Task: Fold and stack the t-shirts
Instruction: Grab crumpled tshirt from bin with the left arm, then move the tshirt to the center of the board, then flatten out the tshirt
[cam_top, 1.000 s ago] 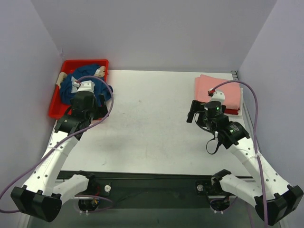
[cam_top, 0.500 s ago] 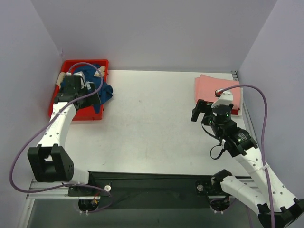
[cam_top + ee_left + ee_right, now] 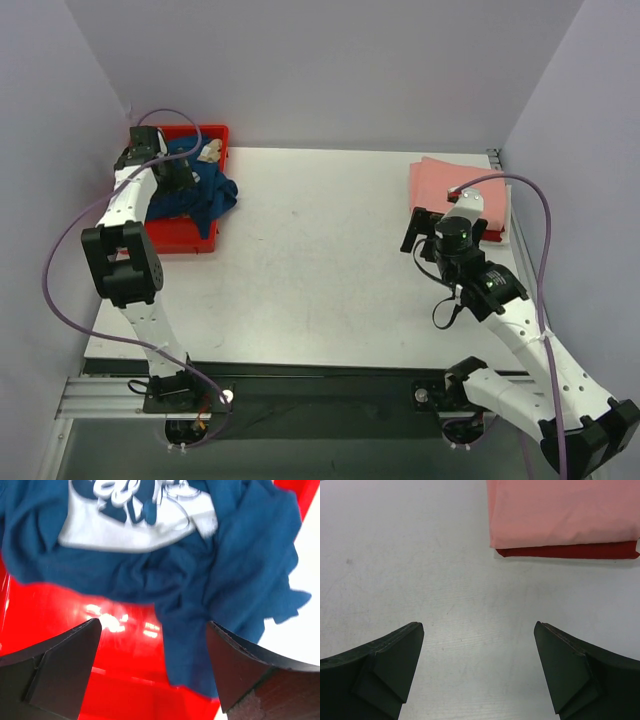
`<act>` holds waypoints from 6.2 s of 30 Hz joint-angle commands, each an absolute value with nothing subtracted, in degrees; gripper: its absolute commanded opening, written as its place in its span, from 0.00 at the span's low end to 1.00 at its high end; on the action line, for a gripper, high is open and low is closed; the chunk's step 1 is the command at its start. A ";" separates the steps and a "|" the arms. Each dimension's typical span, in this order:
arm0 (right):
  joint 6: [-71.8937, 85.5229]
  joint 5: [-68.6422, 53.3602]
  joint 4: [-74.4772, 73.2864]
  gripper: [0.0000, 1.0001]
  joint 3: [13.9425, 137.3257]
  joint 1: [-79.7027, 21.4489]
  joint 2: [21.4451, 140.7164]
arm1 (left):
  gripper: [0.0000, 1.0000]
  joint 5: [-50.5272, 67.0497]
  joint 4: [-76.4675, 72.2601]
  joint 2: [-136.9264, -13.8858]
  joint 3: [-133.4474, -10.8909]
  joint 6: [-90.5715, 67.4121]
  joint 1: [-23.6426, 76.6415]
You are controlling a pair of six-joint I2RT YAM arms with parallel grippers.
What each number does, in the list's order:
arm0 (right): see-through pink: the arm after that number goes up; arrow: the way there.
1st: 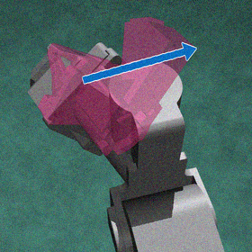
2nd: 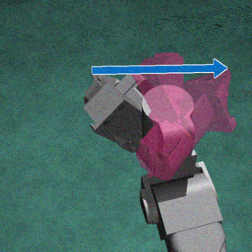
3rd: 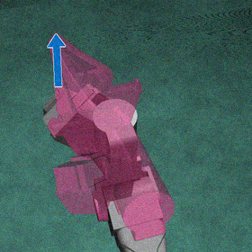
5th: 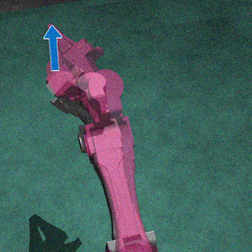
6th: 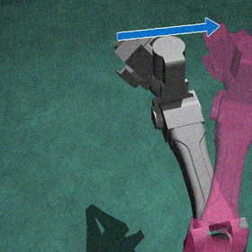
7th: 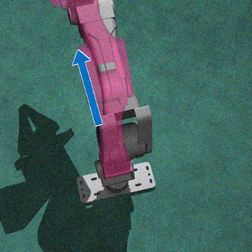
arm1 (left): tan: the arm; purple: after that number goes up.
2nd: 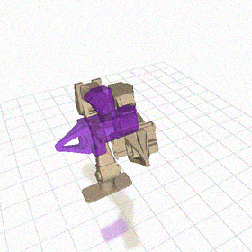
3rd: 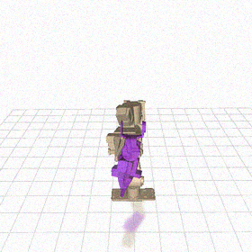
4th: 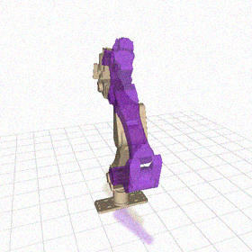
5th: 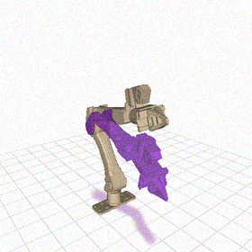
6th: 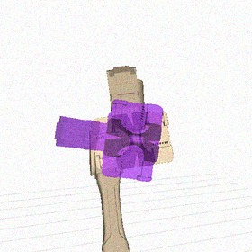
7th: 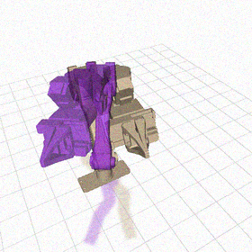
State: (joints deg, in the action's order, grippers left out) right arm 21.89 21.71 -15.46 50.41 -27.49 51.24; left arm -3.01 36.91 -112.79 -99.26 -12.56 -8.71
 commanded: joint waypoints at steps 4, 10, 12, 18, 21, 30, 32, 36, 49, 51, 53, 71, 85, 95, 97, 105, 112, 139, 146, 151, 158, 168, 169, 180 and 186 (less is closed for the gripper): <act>23.91 25.40 -12.66 1.00 50.19 -27.77 52.91 | 0.95 -3.87 32.96 -120.40 -109.15 -10.55 -9.32; 23.64 25.84 -12.39 1.00 51.68 -27.60 56.16 | 0.86 -6.42 34.63 -128.31 -115.83 -9.58 -9.32; 24.26 25.75 -12.31 1.00 52.47 -27.60 57.21 | 0.81 -5.63 35.59 -129.98 -118.12 -9.49 -9.23; 24.52 24.52 -12.30 1.00 54.23 -27.68 60.03 | 0.70 -4.57 39.11 -133.95 -120.50 -10.37 -9.14; 24.52 24.61 -12.31 1.00 54.40 -27.68 60.29 | 0.59 -4.75 38.76 -133.68 -119.27 -10.55 -9.23; 24.43 24.35 -12.30 1.00 54.32 -27.51 60.29 | 0.00 -0.71 38.76 -131.67 -117.86 -10.28 -9.23; 24.35 23.91 -12.31 1.00 54.49 -27.42 60.64 | 0.00 0.00 37.36 -128.95 -116.81 -10.55 -9.14; 24.08 23.12 -12.30 1.00 55.28 -27.33 61.43 | 0.00 3.33 34.55 -122.71 -115.05 -12.38 -9.32; 22.06 19.07 -12.30 1.00 60.11 -25.66 66.53 | 0.00 18.45 23.13 -99.86 -111.27 -18.98 -8.62; 21.71 18.63 -12.30 1.00 60.55 -25.23 66.88 | 0.00 21.43 22.42 -98.09 -111.88 -19.51 -8.09; 21.45 18.11 -12.22 1.00 60.99 -24.79 67.32 | 0.00 23.89 21.80 -96.07 -113.46 -20.82 -7.56; 21.09 16.44 -11.34 1.00 60.21 -23.29 65.66 | 0.12 33.84 21.87 -91.15 -112.80 -37.78 6.16; 23.99 7.13 -15.47 0.97 49.57 -23.12 64.06 | 0.67 17.57 40.09 -77.00 -69.45 -21.97 10.01; 29.09 0.44 -16.35 0.94 44.22 -21.19 68.82 | 0.68 12.67 37.17 -79.53 -57.31 -26.10 19.86; 30.84 -1.84 -16.35 0.92 42.11 -19.87 69.08 | 0.67 10.73 37.97 -80.68 -57.04 -25.84 20.04; 30.68 -6.23 -15.47 0.71 39.64 -18.28 72.77 | 0.67 6.94 39.90 -87.00 -57.74 -23.47 20.04; 29.88 -10.63 -14.15 0.56 40.69 -18.37 79.79 | 0.65 2.90 41.22 -90.97 -57.22 -21.97 20.39; 26.81 -13.36 -21.53 0.00 47.19 -18.02 86.84 | 0.00 9.94 33.74 -95.10 -58.25 -24.09 19.60; 23.12 -8.09 -33.12 0.00 54.40 -13.37 78.59 | 0.00 0.45 42.79 -91.77 -75.74 -19.17 16.44; 22.15 -3.53 -39.37 0.00 55.90 -7.83 69.53 | 0.00 -8.67 45.88 -85.27 -80.77 -16.00 12.06; 24.07 -2.55 -41.22 0.00 49.93 -3.08 65.82 | 0.32 -8.53 42.36 -78.48 -71.37 -14.33 3.70; 25.40 -6.32 -38.67 0.00 48.16 -3.34 72.51 | 0.71 -2.56 38.50 -80.77 -68.82 -16.96 11.22; 25.31 -6.68 -38.24 0.00 48.51 -3.43 72.86 | 0.71 -2.46 38.15 -80.95 -68.21 -17.05 12.64; 25.66 -8.53 -37.27 0.00 50.89 -3.60 75.94 | 0.72 -10.87 44.20 -81.75 -60.39 -20.13 16.52; 26.19 -9.14 -36.83 0.00 51.15 -3.60 76.47 | 0.73 -10.30 41.05 -79.28 -53.45 -18.90 14.59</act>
